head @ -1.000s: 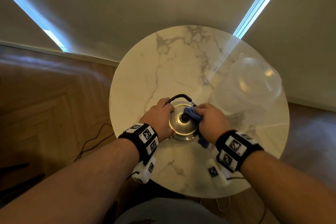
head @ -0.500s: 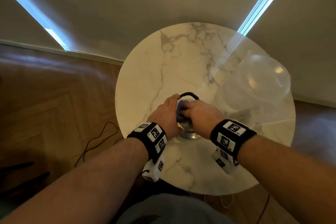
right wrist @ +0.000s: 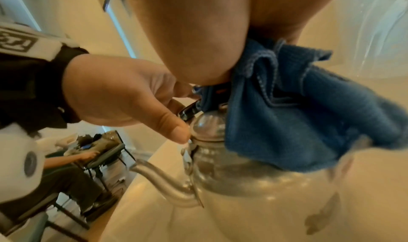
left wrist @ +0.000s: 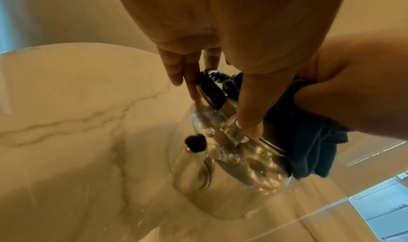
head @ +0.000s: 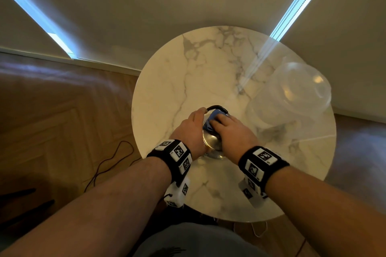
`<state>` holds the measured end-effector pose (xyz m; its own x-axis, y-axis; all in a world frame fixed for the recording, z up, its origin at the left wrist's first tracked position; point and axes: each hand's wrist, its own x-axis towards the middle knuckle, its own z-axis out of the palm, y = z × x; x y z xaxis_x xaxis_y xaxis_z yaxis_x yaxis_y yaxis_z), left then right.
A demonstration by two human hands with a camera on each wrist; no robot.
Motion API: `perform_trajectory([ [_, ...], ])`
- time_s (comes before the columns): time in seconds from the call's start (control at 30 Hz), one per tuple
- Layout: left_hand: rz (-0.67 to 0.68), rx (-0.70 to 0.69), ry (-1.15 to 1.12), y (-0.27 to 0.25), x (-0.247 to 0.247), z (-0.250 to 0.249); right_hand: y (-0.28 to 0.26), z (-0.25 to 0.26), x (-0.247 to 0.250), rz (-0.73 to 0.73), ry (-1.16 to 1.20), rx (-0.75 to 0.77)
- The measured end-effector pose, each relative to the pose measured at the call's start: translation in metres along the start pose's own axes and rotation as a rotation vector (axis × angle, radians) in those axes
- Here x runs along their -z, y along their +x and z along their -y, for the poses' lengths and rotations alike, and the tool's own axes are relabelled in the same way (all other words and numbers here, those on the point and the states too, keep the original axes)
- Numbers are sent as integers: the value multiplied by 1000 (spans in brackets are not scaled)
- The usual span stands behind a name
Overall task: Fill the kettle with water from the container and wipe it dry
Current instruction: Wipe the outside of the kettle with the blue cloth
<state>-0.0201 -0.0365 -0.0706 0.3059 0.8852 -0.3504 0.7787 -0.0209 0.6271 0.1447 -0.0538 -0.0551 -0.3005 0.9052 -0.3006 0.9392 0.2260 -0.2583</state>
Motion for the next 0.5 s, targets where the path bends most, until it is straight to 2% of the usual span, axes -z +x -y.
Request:
perform_trajectory([
  [0.03,7,2,-4,0,1,-1,0,0,0,3,4,-7],
  [0.13,24,1,6,1,2,-1,-8,-8,-6,-25,26,160],
  [0.2,33,-31,38,2,1,0,-17,-19,-16,-2,54,206],
  [0.37,15,-30,63,1,0,1,-28,-20,-34,-46,170,18],
  [0.5,5,13,15,0,2,-3,-25,-12,-29,-83,125,26],
])
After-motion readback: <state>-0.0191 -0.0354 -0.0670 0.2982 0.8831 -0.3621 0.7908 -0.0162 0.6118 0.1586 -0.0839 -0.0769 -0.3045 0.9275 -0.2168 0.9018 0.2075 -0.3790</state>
